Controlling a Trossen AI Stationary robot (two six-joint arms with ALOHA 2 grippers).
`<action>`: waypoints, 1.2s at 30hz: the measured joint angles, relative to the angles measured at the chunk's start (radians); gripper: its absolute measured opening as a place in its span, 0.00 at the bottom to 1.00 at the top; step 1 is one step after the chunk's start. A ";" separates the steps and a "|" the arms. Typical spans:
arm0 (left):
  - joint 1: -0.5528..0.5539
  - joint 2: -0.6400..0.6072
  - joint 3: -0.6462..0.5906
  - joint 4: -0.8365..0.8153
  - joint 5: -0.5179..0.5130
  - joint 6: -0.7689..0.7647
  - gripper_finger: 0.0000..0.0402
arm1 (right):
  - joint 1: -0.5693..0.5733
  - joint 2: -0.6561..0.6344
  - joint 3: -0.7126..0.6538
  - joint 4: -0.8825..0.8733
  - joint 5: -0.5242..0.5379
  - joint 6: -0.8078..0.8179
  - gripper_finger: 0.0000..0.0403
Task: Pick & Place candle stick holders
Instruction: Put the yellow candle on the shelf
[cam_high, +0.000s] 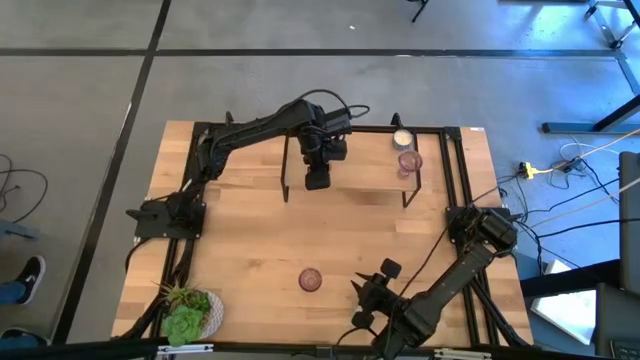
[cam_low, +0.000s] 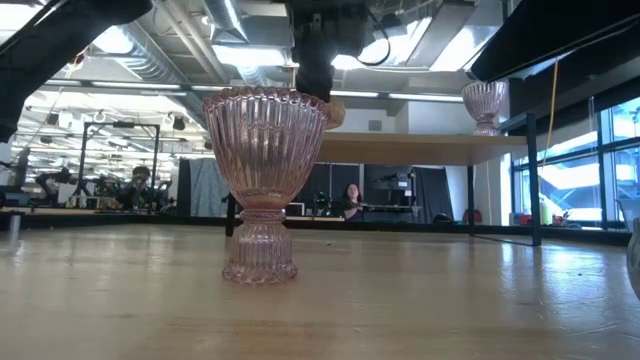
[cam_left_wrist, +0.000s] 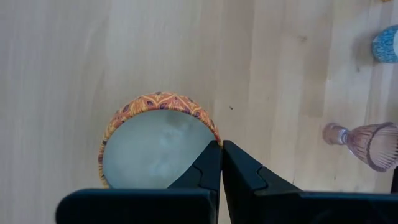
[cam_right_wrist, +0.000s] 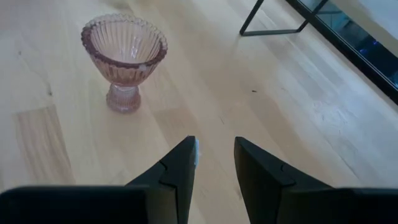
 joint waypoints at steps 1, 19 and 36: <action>-0.003 0.000 0.000 0.004 0.000 0.000 0.01 | 0.000 0.000 0.000 0.000 0.002 0.000 0.28; 0.001 0.000 0.000 0.019 -0.004 -0.026 0.01 | 0.000 0.000 0.000 0.000 0.002 0.000 0.28; 0.000 0.000 -0.002 -0.018 -0.018 -0.035 0.01 | 0.000 0.000 0.000 0.000 0.004 -0.001 0.28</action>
